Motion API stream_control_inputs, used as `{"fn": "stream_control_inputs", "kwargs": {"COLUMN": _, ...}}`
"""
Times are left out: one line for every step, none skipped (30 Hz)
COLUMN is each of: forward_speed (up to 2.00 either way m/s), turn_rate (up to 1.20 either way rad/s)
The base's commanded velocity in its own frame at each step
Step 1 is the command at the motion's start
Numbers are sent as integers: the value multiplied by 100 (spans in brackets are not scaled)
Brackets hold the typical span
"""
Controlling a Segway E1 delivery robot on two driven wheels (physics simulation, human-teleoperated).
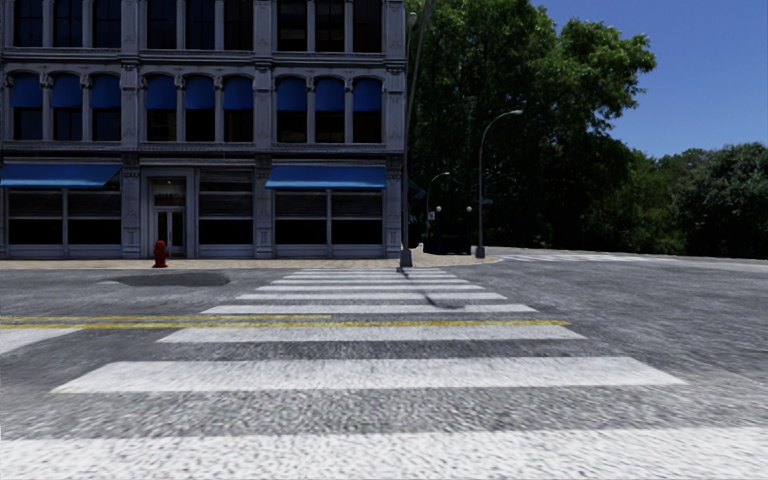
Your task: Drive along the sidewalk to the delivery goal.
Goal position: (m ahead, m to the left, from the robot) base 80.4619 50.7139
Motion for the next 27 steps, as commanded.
{"fn": "stream_control_inputs", "kwargs": {"forward_speed": 200, "turn_rate": 0}}
{"fn": "stream_control_inputs", "kwargs": {"forward_speed": 200, "turn_rate": 0}}
{"fn": "stream_control_inputs", "kwargs": {"forward_speed": 200, "turn_rate": 0}}
{"fn": "stream_control_inputs", "kwargs": {"forward_speed": 200, "turn_rate": 0}}
{"fn": "stream_control_inputs", "kwargs": {"forward_speed": 200, "turn_rate": 0}}
{"fn": "stream_control_inputs", "kwargs": {"forward_speed": 200, "turn_rate": 0}}
{"fn": "stream_control_inputs", "kwargs": {"forward_speed": 200, "turn_rate": 0}}
{"fn": "stream_control_inputs", "kwargs": {"forward_speed": 200, "turn_rate": 0}}
{"fn": "stream_control_inputs", "kwargs": {"forward_speed": 200, "turn_rate": 0}}
{"fn": "stream_control_inputs", "kwargs": {"forward_speed": 200, "turn_rate": 0}}
{"fn": "stream_control_inputs", "kwargs": {"forward_speed": 200, "turn_rate": 0}}
{"fn": "stream_control_inputs", "kwargs": {"forward_speed": 200, "turn_rate": 0}}
{"fn": "stream_control_inputs", "kwargs": {"forward_speed": 200, "turn_rate": 0}}
{"fn": "stream_control_inputs", "kwargs": {"forward_speed": 200, "turn_rate": 11}}
{"fn": "stream_control_inputs", "kwargs": {"forward_speed": 200, "turn_rate": 19}}
{"fn": "stream_control_inputs", "kwargs": {"forward_speed": 200, "turn_rate": 19}}
{"fn": "stream_control_inputs", "kwargs": {"forward_speed": 200, "turn_rate": 24}}
{"fn": "stream_control_inputs", "kwargs": {"forward_speed": 200, "turn_rate": 30}}
{"fn": "stream_control_inputs", "kwargs": {"forward_speed": 200, "turn_rate": 35}}
{"fn": "stream_control_inputs", "kwargs": {"forward_speed": 200, "turn_rate": 35}}
{"fn": "stream_control_inputs", "kwargs": {"forward_speed": 200, "turn_rate": 37}}
{"fn": "stream_control_inputs", "kwargs": {"forward_speed": 200, "turn_rate": 37}}
{"fn": "stream_control_inputs", "kwargs": {"forward_speed": 200, "turn_rate": 37}}
{"fn": "stream_control_inputs", "kwargs": {"forward_speed": 200, "turn_rate": 37}}
{"fn": "stream_control_inputs", "kwargs": {"forward_speed": 200, "turn_rate": 37}}
{"fn": "stream_control_inputs", "kwargs": {"forward_speed": 200, "turn_rate": 37}}
{"fn": "stream_control_inputs", "kwargs": {"forward_speed": 200, "turn_rate": 37}}
